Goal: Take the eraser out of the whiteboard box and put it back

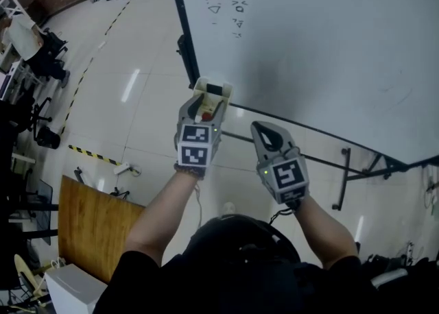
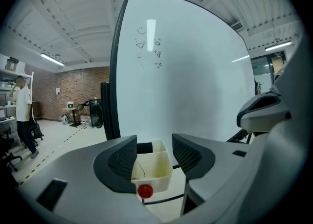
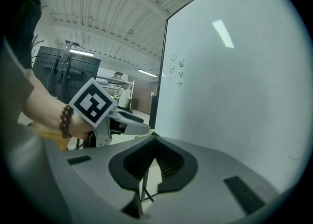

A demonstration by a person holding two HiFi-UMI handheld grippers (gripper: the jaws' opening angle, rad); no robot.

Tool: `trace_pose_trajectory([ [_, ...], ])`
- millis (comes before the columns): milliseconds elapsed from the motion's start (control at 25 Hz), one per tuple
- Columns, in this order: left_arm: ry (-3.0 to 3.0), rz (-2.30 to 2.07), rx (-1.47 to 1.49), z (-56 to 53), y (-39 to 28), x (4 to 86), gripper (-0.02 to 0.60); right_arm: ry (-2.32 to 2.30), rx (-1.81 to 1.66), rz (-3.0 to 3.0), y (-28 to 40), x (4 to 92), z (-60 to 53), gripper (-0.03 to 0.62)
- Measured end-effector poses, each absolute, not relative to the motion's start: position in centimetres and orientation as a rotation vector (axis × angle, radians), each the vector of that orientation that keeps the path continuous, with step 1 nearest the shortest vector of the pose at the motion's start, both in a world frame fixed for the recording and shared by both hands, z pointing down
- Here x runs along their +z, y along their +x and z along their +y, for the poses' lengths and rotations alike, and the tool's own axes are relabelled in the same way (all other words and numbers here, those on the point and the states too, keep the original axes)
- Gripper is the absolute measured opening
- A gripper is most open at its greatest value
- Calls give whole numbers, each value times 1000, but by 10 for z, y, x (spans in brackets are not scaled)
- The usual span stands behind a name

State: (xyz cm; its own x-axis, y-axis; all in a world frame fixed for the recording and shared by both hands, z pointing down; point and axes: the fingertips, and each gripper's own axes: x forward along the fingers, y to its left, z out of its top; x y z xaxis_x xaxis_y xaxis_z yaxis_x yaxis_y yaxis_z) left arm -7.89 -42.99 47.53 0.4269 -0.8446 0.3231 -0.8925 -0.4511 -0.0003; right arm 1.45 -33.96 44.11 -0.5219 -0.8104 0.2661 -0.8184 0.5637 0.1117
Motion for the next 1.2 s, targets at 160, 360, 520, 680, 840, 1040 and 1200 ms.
trace_pose_trajectory([
  [160, 2487, -1536, 486, -457, -78, 488, 222, 1352, 60, -2496, 17, 451, -352, 18],
  [360, 2456, -1534, 566, -481, -75, 500, 267, 1368, 89, -2480, 22, 460, -363, 18],
  [520, 2438, -1533, 636, -493, -72, 511, 321, 1375, 96, -2473, 24, 463, -367, 18],
  [680, 2418, -1509, 675, -498, -68, 521, 321, 1389, 115, -2467, 28, 466, -370, 18],
  [840, 2393, -1493, 709, -504, -66, 529, 320, 1396, 117, -2460, 31, 467, -372, 18],
  [1040, 2341, -1481, 710, -511, -72, 538, 319, 1407, 126, -2457, 33, 469, -375, 18],
  [1200, 2320, -1488, 745, -514, -75, 543, 319, 1411, 128, -2451, 34, 471, -374, 18],
])
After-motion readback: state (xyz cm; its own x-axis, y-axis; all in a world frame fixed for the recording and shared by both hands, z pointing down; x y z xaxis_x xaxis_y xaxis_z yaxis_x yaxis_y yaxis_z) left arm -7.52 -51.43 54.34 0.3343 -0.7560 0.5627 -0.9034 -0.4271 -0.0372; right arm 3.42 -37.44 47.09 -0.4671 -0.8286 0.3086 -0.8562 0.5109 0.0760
